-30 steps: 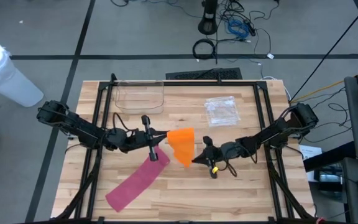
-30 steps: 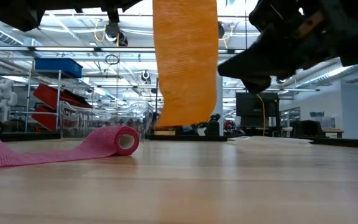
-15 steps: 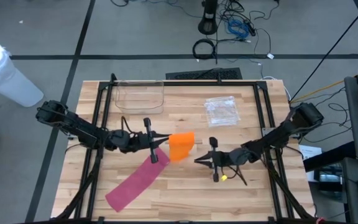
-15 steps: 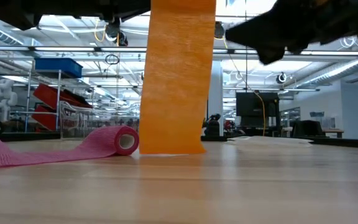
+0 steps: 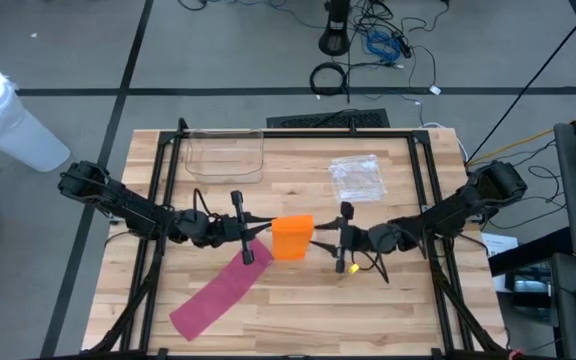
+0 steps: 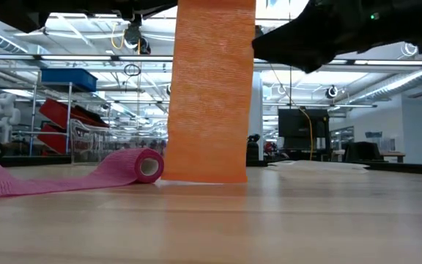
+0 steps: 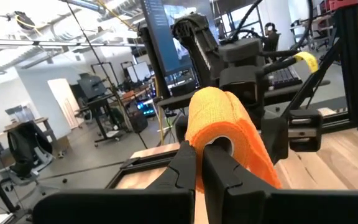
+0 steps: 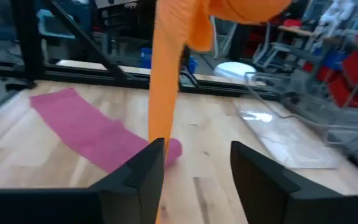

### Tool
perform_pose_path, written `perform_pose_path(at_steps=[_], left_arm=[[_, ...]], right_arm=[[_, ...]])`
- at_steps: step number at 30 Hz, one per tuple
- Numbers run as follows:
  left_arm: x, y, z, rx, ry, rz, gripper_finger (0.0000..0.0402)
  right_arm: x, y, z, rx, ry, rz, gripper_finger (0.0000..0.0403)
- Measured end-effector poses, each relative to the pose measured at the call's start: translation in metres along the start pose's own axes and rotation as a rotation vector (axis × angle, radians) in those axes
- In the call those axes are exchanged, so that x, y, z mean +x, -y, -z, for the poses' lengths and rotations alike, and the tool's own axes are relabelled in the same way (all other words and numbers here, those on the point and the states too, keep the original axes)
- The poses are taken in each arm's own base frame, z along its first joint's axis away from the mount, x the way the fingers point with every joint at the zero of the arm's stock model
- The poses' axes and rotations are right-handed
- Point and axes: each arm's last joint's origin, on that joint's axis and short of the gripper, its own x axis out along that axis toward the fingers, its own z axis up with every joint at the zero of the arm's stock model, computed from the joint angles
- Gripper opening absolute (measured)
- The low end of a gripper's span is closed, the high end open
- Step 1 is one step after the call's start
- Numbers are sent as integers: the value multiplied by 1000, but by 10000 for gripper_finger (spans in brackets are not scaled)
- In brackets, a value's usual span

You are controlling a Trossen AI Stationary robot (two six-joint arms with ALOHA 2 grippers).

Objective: Roll bandage
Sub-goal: Roll the orange bandage

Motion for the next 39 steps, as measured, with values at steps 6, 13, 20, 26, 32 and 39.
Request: perform_pose_path(at_steps=[6,13,20,26,32,39], left_arm=[[1,-2,1,1,-5,-5,5],[1,-3,2,2,-7,-10,5],[4,-9,4,7,-18,-34,13],[4,-9,4,3,-13,-36,6],[4,-13,2,-139,-15,-153,5],[2,-16,-8,-189,66,-185,5]], right_arm=[[11,8,-1,90,75,-184,189],[19,19,-3,94,125,-149,153],[35,21,-16,48,66,-259,14],[38,18,-15,15,-9,-228,1],[33,5,-11,-51,-51,-179,0],[37,-11,19,-73,-185,-158,0]])
